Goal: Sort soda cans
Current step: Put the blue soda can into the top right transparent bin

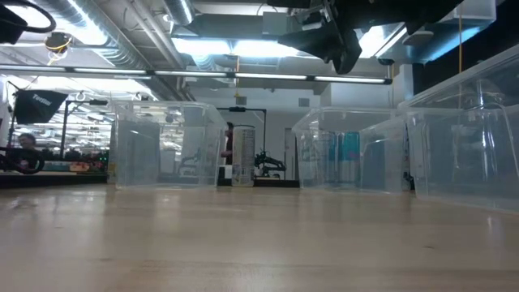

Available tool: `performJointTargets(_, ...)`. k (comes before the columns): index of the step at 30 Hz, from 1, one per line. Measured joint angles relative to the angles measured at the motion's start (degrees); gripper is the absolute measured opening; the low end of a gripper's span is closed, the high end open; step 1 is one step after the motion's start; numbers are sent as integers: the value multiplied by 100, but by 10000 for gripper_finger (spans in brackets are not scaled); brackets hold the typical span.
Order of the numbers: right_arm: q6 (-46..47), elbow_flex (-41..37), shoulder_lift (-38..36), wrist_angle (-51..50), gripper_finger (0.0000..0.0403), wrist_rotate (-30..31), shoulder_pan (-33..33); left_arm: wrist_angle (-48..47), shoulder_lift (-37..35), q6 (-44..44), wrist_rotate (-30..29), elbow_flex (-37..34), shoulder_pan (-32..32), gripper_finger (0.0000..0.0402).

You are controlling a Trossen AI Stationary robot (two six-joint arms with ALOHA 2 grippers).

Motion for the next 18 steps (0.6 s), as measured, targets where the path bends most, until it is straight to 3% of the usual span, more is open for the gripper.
performJointTargets(6, 59, 0, 0, 5, 340, 0, 0, 176, 1, 217, 21, -123, 2, 323)
performJointTargets(15, 107, 0, 0, -3, 340, 0, 0, 253, -8, 622, 13, -95, 10, 231)
performJointTargets(18, 107, 0, 0, -2, 340, 0, -1, 295, 2, 794, -71, -29, 9, 229)
